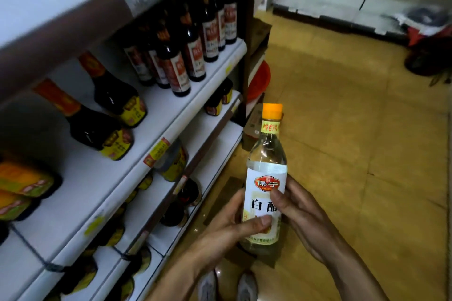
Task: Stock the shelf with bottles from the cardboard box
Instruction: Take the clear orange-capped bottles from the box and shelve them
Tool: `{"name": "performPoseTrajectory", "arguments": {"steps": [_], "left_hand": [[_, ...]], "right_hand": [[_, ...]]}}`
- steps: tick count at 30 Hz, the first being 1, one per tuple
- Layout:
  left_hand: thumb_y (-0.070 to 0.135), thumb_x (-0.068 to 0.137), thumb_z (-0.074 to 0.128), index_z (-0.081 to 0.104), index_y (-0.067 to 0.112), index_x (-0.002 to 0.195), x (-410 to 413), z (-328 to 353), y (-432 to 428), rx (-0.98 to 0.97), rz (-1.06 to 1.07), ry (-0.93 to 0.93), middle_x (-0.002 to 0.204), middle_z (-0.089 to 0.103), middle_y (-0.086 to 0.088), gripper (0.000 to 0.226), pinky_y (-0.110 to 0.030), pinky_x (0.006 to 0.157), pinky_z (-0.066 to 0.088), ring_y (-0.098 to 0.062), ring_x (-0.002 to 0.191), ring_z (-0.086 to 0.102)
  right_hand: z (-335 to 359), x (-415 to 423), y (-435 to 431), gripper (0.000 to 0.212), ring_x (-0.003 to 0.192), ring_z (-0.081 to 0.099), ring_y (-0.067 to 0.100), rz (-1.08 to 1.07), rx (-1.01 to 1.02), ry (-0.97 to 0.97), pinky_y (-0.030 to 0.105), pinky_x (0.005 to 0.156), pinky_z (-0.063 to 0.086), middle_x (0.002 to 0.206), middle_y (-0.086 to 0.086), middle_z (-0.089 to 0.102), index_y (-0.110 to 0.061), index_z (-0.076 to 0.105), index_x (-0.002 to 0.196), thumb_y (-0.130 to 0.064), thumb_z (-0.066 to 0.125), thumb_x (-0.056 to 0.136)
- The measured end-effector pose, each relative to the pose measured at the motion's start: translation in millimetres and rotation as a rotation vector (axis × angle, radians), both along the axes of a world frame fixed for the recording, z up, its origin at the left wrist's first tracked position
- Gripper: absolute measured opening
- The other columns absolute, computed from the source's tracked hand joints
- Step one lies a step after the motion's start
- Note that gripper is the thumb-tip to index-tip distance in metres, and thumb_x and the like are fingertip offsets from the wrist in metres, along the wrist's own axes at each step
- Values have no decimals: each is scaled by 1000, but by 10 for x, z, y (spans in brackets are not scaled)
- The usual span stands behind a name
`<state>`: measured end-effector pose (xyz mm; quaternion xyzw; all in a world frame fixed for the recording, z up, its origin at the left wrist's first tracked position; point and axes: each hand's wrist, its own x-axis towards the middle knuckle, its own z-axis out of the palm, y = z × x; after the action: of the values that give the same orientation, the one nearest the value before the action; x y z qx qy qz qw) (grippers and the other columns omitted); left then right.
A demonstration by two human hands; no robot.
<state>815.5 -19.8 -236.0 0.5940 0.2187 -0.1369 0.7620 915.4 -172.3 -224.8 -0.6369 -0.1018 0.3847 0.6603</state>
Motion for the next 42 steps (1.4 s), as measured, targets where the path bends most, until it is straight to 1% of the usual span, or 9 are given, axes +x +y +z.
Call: {"name": "performPoseTrajectory", "arguments": {"steps": [4, 9, 12, 15, 21, 24, 28, 36, 42], "left_hand": [[35, 82, 80, 51, 40, 140, -129, 405, -27, 26, 45, -40, 130, 71, 7, 65, -44, 110, 50, -14, 122, 67], [39, 80, 77, 51, 45, 137, -332, 855, 98, 73, 142, -104, 128, 71, 14, 63, -34, 104, 51, -5, 118, 67], [37, 83, 78, 54, 47, 134, -481, 1104, 211, 102, 190, -156, 131, 70, 11, 57, -41, 110, 48, -11, 123, 66], [29, 87, 78, 55, 40, 133, -685, 1366, 374, 105, 260, -215, 127, 73, 8, 52, -33, 101, 54, -12, 119, 68], [24, 91, 77, 54, 40, 137, -1109, 1796, 761, 209, 357, -302, 130, 71, 8, 54, -28, 95, 56, -11, 120, 68], [32, 84, 77, 61, 48, 128, -1353, 1997, 1024, 252, 421, -337, 130, 72, 5, 49, -38, 104, 52, -16, 122, 67], [34, 86, 75, 58, 44, 134, -1694, 2307, 1373, 333, 474, -412, 133, 70, 7, 52, -47, 112, 46, -15, 125, 65], [30, 89, 73, 59, 31, 136, -2209, 2696, 1858, 388, 582, -514, 131, 70, -7, 49, -61, 109, 46, -32, 122, 67], [23, 94, 67, 58, 32, 134, -2476, 2872, 2108, 441, 642, -575, 124, 75, 1, 42, -31, 90, 61, -17, 113, 72]], "right_hand": [[403, -27, 27, 49, 115, 70, 17, 89, 36, -60, 35, 92, 59, 121, -3, 75, -33, 63, 129, -42, 70, 81], [832, -115, 241, 64, 120, 67, 17, 185, 100, -133, 30, 92, 57, 128, 0, 72, -34, 62, 132, -61, 77, 76], [1065, -195, 427, 51, 120, 68, 19, 246, 148, -172, 29, 89, 57, 127, 1, 72, -34, 62, 131, -51, 71, 84], [1306, -328, 667, 38, 117, 69, 21, 309, 200, -215, 32, 89, 58, 126, 2, 73, -37, 65, 127, -38, 64, 89], [1782, -647, 1205, 48, 120, 68, 21, 404, 260, -299, 40, 97, 56, 128, 0, 72, -40, 64, 128, -55, 71, 83], [2026, -856, 1510, 50, 118, 69, 19, 462, 290, -368, 43, 99, 54, 125, -1, 73, -35, 63, 129, -57, 71, 85], [2380, -1149, 1934, 37, 112, 71, 11, 517, 332, -470, 31, 93, 59, 118, -7, 76, -34, 63, 126, -40, 60, 90], [2809, -1628, 2574, 39, 112, 70, 7, 574, 441, -627, 34, 93, 59, 119, -12, 75, -38, 63, 124, -49, 58, 86], [2996, -1891, 2961, 38, 111, 71, 9, 633, 516, -635, 26, 89, 58, 118, -9, 75, -28, 62, 126, -38, 57, 90]]}}
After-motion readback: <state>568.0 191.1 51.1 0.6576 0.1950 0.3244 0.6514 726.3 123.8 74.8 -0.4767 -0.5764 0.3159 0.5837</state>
